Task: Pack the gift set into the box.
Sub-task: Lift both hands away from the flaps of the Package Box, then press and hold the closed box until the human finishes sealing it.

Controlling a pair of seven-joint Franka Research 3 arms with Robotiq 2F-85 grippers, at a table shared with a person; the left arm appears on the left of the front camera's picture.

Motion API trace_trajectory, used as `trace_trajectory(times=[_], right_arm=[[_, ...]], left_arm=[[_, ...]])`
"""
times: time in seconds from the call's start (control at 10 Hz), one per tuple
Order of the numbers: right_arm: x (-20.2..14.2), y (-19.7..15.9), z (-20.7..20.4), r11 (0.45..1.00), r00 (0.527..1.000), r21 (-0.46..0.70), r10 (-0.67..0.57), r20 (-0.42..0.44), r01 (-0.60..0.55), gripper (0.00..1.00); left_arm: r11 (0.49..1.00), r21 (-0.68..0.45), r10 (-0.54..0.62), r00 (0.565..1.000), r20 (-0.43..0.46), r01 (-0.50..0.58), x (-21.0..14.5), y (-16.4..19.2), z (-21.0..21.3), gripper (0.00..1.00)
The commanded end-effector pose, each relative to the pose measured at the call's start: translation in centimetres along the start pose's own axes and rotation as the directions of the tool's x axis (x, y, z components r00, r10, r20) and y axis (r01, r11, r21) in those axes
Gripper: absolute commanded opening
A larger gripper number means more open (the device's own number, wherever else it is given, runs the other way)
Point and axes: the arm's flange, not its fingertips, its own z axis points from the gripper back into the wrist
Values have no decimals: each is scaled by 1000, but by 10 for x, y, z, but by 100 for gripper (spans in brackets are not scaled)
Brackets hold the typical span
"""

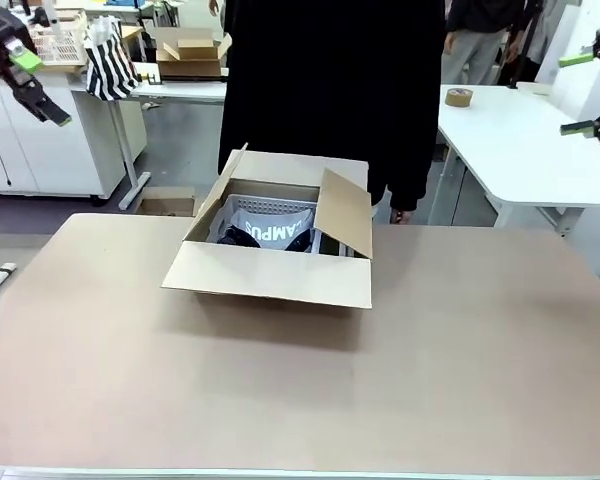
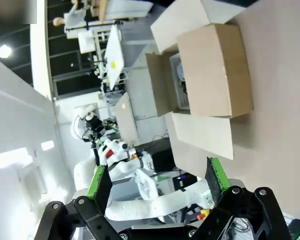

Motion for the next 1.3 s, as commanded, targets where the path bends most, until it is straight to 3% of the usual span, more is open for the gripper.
trace_trajectory(times=[0.0,1.2], right_arm=[[-2,-3,4,1000,1000,-28,1,29,0,100],[-2,-3,4,1000,1000,-28,1,29,0,100]], left_arm=[[1000,27,15,1000,-19,-15,-2,-2,7,100],[1000,27,15,1000,-19,-15,-2,-2,7,100]])
